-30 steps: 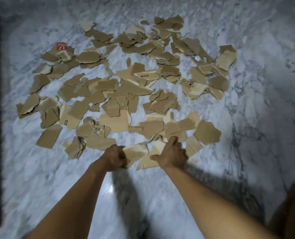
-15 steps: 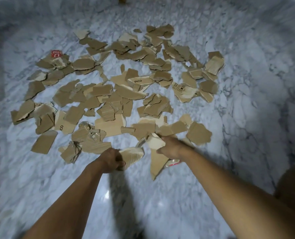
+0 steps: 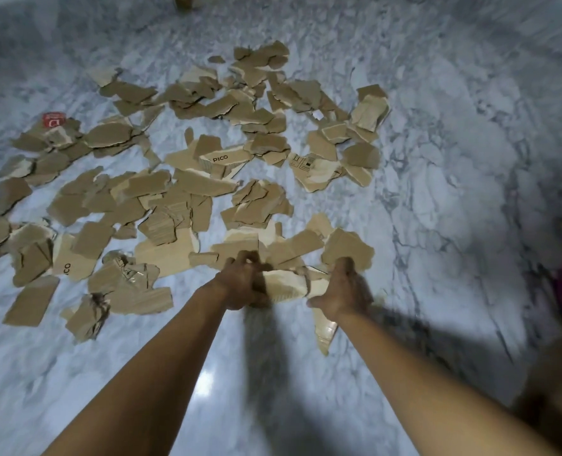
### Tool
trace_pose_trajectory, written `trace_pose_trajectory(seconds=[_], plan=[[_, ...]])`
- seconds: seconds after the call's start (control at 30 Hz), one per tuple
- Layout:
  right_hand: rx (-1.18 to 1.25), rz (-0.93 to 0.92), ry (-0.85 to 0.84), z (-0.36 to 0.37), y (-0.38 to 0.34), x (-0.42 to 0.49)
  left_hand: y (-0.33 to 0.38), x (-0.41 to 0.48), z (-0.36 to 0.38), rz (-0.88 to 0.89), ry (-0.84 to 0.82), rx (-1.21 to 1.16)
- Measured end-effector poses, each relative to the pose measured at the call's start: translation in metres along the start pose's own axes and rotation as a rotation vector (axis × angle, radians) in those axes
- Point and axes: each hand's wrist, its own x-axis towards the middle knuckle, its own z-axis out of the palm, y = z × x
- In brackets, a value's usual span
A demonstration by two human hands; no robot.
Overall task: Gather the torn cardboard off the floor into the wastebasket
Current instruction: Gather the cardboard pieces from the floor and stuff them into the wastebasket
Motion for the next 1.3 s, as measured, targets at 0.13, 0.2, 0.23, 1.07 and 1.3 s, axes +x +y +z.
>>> trace_pose_trajectory(seconds=[0.13, 0.2, 0.23, 1.07, 1.3], plan=[[0.059, -0.036, -0.228, -0.006, 0.016, 0.015, 0.004, 0.010, 0.021, -0.061, 0.112, 0.043], [-0.011, -0.074, -0.360, -0.022, 0.021, 0.027, 0.003, 0.012, 0.023, -0.068, 0.110, -0.029], [-0.041, -0.091, -0.380, -0.032, 0.023, 0.035, 0.002, 0.011, 0.023, -0.060, 0.102, -0.057], [0.025, 0.005, -0.279, -0.080, 0.027, 0.074, 0.054, 0.054, -0.045, 0.032, 0.380, -0.280], [-0.120, -0.191, -0.305, -0.121, -0.033, 0.092, -0.025, 0.032, -0.122, -0.134, 0.064, -0.221]])
